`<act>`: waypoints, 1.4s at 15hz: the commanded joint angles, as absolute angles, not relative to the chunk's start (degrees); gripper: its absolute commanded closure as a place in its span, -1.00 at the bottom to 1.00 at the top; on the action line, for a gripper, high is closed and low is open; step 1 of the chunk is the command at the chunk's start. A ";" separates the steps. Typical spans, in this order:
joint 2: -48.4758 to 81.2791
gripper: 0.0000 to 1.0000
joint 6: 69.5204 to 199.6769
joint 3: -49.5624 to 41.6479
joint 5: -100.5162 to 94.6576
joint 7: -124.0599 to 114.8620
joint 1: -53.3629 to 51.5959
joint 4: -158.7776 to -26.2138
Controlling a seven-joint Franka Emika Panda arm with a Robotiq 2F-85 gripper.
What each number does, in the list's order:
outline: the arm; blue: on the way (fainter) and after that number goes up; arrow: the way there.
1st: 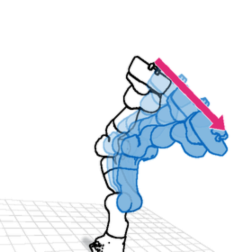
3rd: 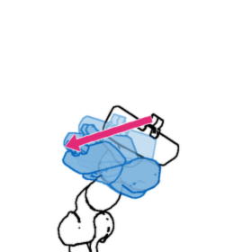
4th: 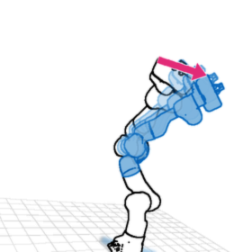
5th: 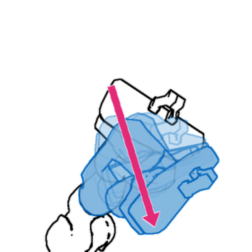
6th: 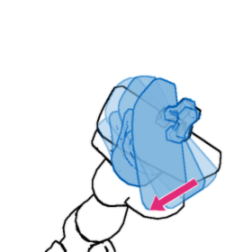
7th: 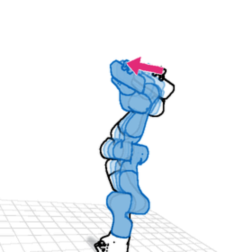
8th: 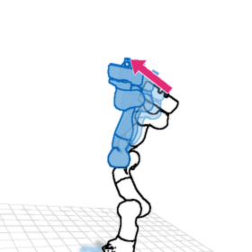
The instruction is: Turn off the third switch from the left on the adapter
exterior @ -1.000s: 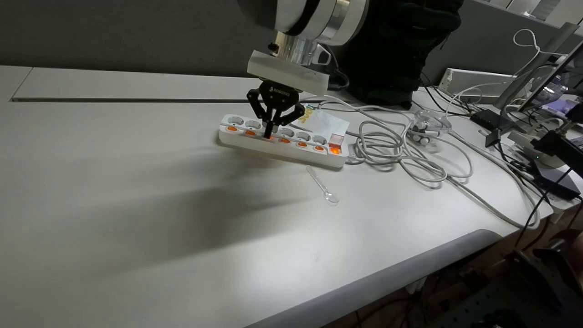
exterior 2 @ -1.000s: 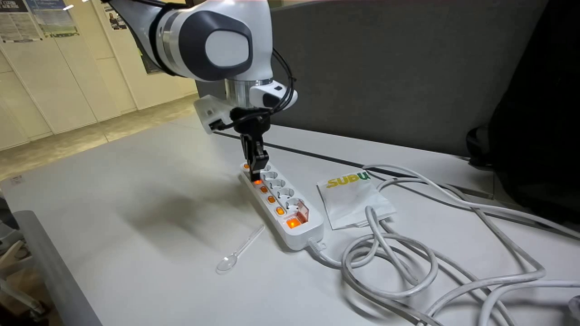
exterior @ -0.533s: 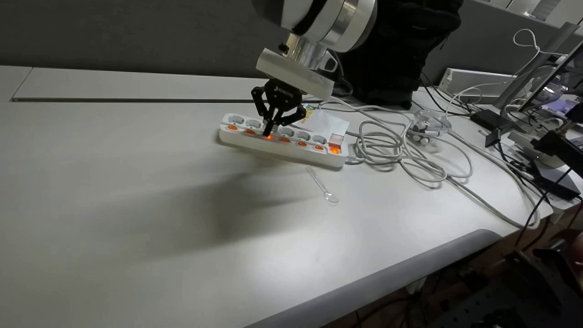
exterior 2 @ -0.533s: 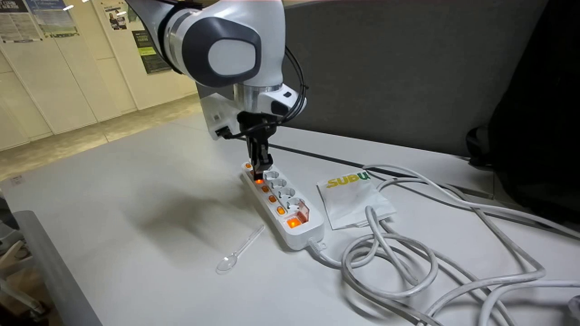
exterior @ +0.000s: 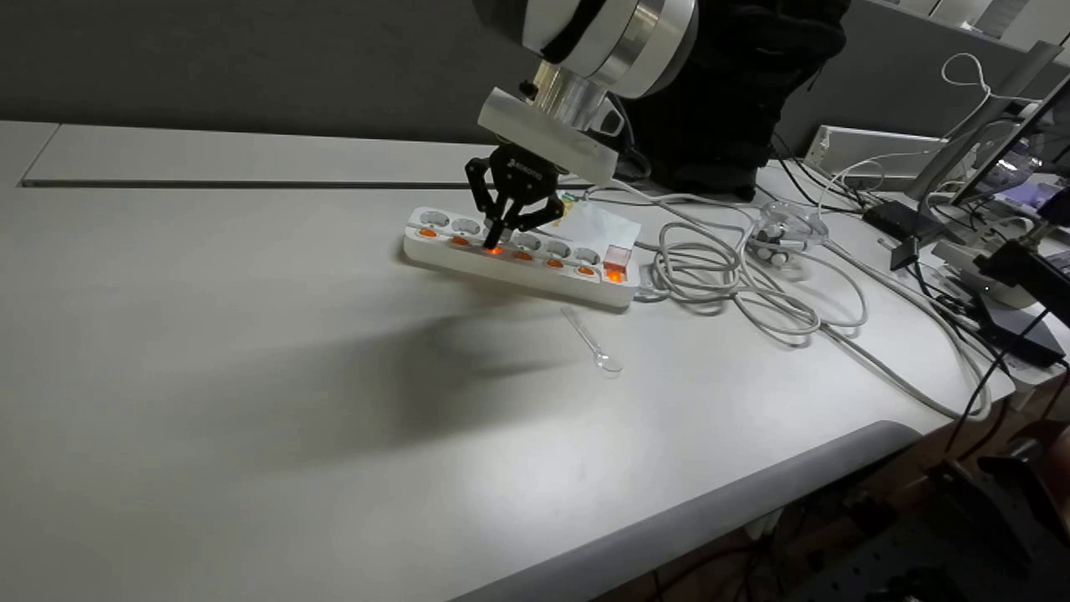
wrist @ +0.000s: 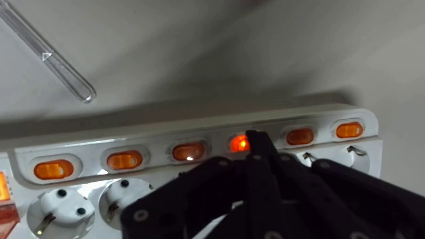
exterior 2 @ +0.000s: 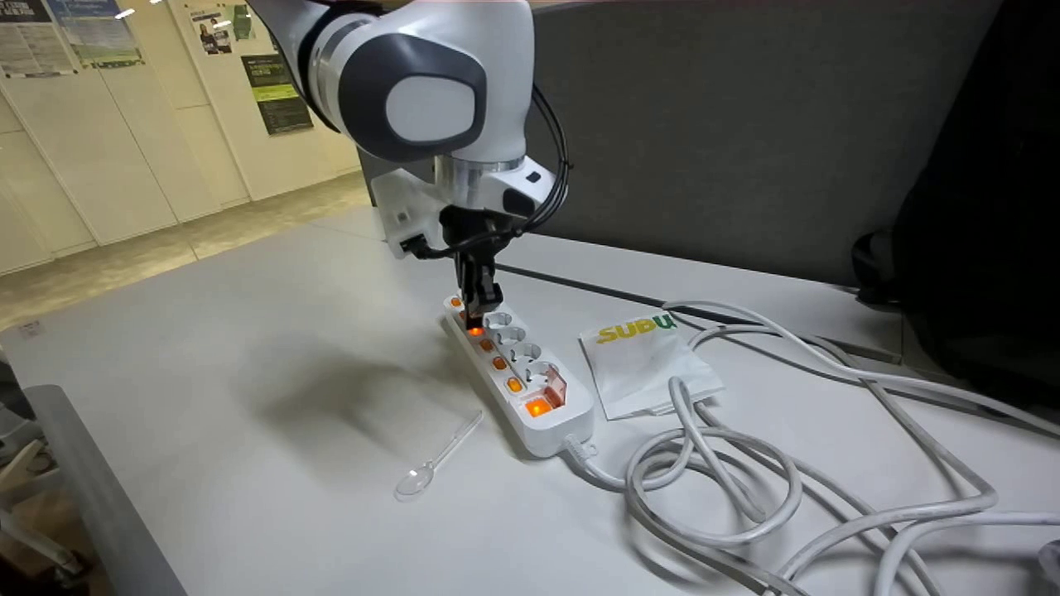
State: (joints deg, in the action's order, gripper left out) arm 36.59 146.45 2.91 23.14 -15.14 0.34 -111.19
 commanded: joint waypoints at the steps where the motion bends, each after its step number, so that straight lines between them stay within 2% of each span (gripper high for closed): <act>1: 40.47 1.00 144.83 0.24 20.40 -20.45 -2.30 -109.63; 21: 35.20 1.00 145.70 -0.95 17.12 -23.82 -6.27 -112.51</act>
